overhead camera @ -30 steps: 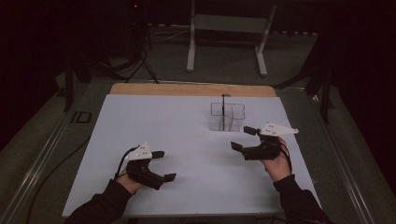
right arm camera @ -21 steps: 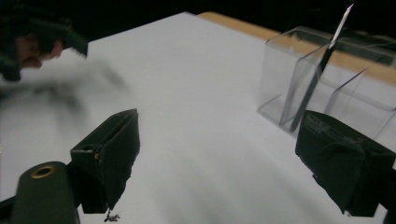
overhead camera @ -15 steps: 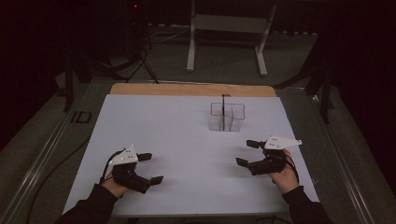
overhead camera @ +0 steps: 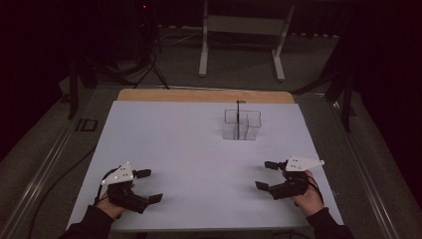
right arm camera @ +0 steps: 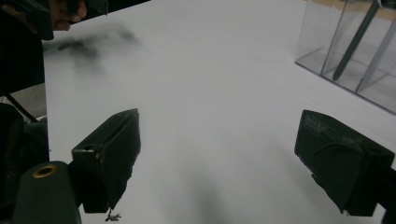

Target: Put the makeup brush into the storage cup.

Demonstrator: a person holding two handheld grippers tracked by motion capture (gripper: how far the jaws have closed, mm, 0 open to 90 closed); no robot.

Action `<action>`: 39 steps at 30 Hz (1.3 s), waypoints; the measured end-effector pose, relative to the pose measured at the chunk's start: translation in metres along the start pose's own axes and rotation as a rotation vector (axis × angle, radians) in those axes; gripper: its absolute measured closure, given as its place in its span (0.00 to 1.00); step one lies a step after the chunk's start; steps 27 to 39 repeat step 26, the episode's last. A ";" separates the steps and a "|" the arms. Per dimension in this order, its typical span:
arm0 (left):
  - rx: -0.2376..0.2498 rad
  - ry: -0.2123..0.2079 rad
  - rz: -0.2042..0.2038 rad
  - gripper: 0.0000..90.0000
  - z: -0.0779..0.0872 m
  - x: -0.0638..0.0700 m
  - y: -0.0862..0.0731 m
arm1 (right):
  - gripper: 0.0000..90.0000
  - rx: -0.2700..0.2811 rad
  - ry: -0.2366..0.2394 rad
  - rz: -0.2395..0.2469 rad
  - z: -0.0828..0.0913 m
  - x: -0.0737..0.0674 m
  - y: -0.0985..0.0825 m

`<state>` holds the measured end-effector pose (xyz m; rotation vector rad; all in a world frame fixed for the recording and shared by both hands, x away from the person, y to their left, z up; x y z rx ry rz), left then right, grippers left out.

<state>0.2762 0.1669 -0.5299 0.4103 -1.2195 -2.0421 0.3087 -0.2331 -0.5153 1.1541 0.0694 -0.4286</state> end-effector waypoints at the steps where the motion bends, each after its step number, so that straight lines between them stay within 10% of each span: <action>1: 0.005 0.001 0.006 0.02 0.001 -0.001 -0.001 | 0.16 -0.001 -0.004 0.001 0.000 0.000 -0.002; 12: 0.039 0.113 0.034 0.02 0.015 -0.022 -0.008 | 0.16 0.003 -0.028 -0.009 0.008 0.005 -0.018; 39: 0.065 0.097 0.064 0.02 0.011 -0.022 -0.010 | 0.16 -0.015 -0.040 -0.032 0.005 0.013 -0.026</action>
Point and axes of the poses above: each handheld gripper's, and its own axes: z roughly backward along the jaws, y roughly out of its top, x roughly to its right, the point moved 7 cm from there along -z, roughly forward along the jaws, and after that the axes turned 15 degrees about y, right-handed, at the moved point
